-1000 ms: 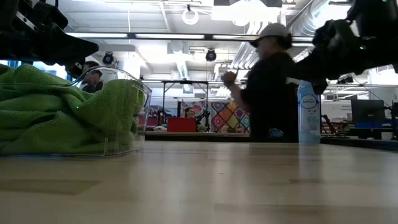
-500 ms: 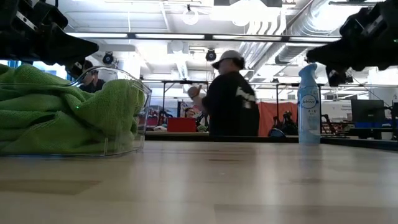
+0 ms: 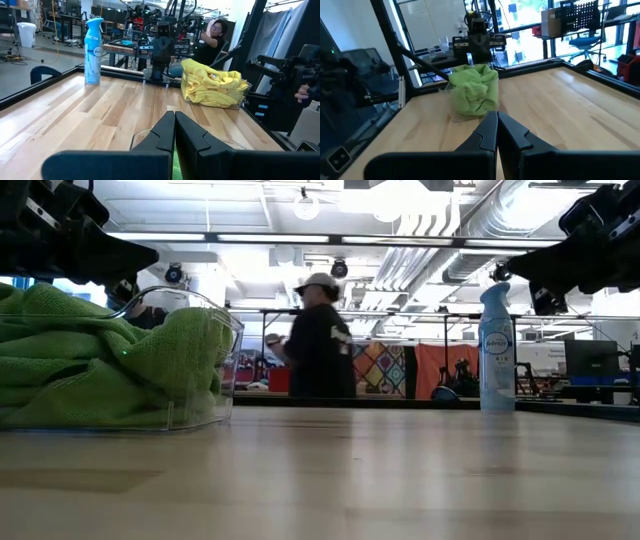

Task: Sort microfiber towel by color & place in baskets
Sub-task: Return to Home Position

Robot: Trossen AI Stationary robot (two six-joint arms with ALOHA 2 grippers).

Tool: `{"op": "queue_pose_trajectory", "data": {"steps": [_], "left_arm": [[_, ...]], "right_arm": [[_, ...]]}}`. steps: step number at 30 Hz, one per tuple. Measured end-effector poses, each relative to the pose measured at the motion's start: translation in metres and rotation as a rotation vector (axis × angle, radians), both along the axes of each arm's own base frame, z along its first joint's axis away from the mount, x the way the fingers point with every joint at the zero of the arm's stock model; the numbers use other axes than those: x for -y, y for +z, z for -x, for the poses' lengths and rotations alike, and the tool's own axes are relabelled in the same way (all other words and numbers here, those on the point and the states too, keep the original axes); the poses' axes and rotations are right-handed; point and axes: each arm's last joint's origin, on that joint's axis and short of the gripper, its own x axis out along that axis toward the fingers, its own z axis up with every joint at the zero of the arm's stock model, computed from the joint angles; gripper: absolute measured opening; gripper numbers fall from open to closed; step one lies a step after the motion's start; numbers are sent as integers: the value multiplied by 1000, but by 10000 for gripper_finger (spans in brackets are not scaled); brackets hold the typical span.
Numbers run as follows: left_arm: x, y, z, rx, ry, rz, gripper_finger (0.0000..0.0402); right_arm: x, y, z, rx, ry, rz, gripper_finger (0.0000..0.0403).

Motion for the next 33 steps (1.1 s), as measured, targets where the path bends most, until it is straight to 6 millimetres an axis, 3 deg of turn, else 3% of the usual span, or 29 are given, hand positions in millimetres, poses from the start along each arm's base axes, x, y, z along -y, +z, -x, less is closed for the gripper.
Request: {"op": "queue_pose_trajectory", "data": {"steps": [33], "left_arm": [[0,0,0,0,0,0,0]], "right_arm": [[0,0,0,-1,-4,39,0]]}}
